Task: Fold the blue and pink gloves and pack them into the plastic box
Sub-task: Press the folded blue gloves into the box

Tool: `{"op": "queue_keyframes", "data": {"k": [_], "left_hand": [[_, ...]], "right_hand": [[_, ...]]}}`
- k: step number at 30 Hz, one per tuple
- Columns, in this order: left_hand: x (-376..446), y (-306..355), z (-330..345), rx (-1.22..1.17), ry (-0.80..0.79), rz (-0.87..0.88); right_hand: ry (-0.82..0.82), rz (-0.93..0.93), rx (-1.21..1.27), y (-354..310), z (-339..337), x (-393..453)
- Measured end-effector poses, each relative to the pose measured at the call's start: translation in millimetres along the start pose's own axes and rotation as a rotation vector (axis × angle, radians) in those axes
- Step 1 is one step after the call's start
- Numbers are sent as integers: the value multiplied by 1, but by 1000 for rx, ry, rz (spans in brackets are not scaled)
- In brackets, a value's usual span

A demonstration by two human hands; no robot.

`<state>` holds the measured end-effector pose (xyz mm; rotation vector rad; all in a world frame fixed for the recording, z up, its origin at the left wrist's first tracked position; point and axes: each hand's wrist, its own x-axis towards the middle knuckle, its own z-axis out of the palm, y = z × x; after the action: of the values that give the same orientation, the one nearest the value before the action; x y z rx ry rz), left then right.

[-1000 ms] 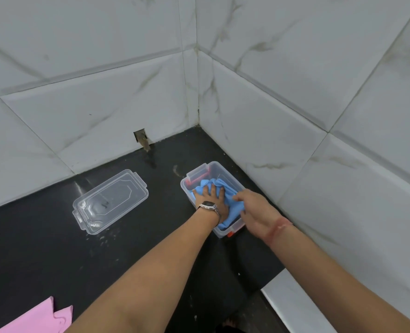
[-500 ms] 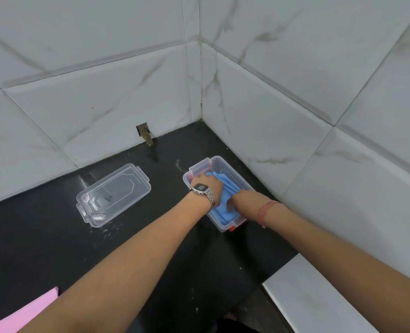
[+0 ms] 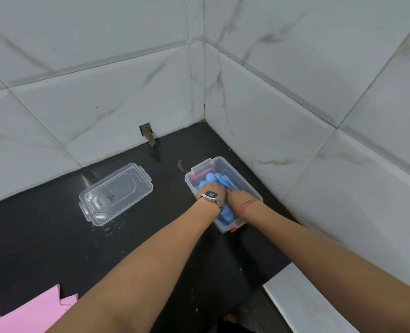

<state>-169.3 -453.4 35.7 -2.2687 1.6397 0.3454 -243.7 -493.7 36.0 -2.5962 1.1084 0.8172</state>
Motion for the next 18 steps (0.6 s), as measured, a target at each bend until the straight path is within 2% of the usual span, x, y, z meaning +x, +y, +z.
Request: {"op": "queue_keyframes", "data": {"k": [9,13,16,18], "left_hand": [[0,1,2,19,-38,-10],[-7,2,6,138,-4,-24],[-10,-1,10,93,5,-56],[-12,-4,12,35,10,-58]], "right_hand": [[22,-39,-37,1,2,7],[185,-94,-25,4,16,0],[330,-184,-86,5,27,6],[359,-219,-155,4,29,11]]}}
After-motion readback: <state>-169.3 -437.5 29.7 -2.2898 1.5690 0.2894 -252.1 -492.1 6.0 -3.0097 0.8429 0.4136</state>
